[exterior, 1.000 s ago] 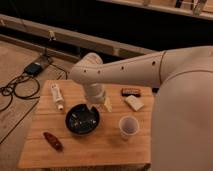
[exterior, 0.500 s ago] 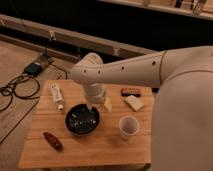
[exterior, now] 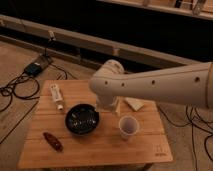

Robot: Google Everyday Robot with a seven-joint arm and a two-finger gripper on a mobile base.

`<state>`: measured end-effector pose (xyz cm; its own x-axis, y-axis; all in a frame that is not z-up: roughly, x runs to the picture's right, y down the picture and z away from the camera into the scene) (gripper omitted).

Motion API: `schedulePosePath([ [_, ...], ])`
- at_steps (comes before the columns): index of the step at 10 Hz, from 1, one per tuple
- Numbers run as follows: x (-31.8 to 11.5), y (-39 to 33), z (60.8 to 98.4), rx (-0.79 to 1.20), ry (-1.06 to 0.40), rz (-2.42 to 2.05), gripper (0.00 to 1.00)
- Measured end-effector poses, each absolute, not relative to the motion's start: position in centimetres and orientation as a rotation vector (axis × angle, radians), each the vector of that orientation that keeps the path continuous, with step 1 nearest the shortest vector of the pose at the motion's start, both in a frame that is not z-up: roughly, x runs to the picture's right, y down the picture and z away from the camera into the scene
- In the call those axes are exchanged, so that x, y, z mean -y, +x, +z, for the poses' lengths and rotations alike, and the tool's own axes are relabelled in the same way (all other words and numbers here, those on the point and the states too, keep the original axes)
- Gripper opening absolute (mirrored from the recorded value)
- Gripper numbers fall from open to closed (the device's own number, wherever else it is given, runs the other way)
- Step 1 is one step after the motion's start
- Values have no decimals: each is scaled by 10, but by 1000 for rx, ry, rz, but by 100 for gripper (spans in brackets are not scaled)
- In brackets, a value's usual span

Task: Place the ceramic cup in the ceramic bowl

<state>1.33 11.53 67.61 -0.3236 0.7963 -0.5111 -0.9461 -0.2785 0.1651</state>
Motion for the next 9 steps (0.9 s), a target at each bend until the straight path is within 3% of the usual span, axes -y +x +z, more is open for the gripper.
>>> schedulePosePath([
  [5, -116, 12, 674, -513, -397, 1843, 65],
  [9, -115, 31, 696, -589, -408, 1828, 65],
])
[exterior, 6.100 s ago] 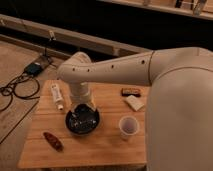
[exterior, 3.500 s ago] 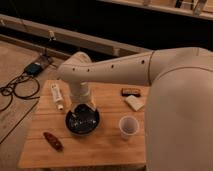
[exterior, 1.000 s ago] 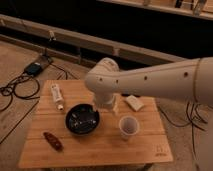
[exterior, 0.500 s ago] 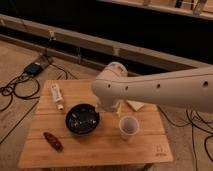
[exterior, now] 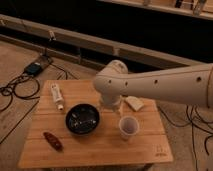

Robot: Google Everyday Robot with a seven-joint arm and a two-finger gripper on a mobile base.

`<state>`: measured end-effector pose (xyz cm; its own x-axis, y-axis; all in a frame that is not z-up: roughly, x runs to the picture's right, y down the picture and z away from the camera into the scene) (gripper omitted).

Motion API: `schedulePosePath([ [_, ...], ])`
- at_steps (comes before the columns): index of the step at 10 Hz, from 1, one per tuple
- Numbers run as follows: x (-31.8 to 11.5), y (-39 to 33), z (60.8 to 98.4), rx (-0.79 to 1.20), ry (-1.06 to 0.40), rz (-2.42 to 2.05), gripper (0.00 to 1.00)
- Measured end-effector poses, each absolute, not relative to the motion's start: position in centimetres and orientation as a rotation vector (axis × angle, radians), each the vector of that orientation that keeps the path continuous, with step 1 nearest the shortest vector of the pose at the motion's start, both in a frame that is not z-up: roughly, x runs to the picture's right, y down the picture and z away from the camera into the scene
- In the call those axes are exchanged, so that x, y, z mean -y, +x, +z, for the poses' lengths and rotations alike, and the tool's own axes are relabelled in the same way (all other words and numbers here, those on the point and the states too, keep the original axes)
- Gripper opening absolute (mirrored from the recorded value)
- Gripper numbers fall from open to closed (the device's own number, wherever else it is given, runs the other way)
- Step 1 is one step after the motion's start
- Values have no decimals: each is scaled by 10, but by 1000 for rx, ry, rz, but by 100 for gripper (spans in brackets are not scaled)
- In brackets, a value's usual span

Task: Place the ceramic cup in the ceramic bowl

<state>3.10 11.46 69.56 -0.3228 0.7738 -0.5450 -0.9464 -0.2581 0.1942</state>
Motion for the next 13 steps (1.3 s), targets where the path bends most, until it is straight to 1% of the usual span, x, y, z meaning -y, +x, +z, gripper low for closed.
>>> schedulePosePath([
  [5, -115, 49, 709, -593, -416, 1865, 65],
  [9, -133, 67, 712, -612, -410, 1896, 65],
  [13, -156, 78, 725, -638, -405, 1915, 65],
])
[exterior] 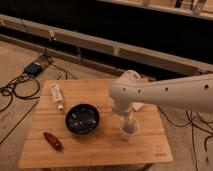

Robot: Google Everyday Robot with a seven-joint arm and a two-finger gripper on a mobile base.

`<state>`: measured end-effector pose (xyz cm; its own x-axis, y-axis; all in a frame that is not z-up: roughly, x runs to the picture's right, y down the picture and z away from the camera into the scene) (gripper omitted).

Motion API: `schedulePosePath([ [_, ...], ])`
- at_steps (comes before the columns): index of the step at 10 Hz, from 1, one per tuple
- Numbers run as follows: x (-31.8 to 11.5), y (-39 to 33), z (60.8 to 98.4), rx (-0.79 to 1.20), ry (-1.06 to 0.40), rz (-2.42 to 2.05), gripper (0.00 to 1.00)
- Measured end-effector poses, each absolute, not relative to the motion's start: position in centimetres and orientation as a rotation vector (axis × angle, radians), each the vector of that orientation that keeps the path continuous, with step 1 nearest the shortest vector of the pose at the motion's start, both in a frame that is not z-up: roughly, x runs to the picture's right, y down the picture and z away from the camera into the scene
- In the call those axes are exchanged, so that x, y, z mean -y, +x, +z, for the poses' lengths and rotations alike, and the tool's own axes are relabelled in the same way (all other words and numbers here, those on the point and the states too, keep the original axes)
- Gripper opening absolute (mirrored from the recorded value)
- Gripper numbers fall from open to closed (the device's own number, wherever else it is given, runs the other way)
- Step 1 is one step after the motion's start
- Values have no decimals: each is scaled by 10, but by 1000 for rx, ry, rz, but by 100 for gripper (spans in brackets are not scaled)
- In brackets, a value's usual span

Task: Place the ceramic cup in the ceramic bowl

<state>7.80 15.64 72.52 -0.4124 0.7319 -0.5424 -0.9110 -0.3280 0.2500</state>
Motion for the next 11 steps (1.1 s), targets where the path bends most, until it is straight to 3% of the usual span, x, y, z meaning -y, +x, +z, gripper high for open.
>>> schedulePosePath([
  [6, -182, 75, 752, -673, -447, 1922, 65],
  [8, -186, 72, 758, -680, -457, 1910, 52],
  [11, -190, 73, 761, -699, -457, 1899, 22],
])
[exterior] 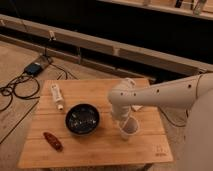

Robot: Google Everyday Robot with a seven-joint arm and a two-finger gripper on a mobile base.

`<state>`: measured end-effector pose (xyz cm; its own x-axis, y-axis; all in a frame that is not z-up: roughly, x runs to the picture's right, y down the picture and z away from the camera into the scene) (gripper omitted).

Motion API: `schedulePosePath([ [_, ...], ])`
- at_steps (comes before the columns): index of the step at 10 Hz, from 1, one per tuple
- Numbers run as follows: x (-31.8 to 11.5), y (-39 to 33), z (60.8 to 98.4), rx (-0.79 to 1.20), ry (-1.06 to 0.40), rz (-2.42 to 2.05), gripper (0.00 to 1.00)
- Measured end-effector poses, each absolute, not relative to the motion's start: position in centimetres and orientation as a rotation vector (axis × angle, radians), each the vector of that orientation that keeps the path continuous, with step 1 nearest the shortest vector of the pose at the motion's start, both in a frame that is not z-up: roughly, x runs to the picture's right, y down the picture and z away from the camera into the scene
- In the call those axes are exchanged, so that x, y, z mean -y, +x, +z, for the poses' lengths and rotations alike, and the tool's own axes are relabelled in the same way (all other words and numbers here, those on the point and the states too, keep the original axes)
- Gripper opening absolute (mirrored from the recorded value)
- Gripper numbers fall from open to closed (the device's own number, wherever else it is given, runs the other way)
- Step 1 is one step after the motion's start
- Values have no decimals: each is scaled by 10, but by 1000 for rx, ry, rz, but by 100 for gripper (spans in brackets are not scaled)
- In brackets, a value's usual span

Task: Place the ceramic cup in the ceramic bowl

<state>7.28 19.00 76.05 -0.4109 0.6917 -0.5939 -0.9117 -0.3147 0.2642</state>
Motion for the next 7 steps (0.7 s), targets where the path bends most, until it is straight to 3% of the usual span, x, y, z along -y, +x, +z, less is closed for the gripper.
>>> schedulePosePath([
  [3, -186, 70, 760, -701, -449, 1890, 0],
  [7, -154, 44, 751, -637, -396, 1780, 0],
])
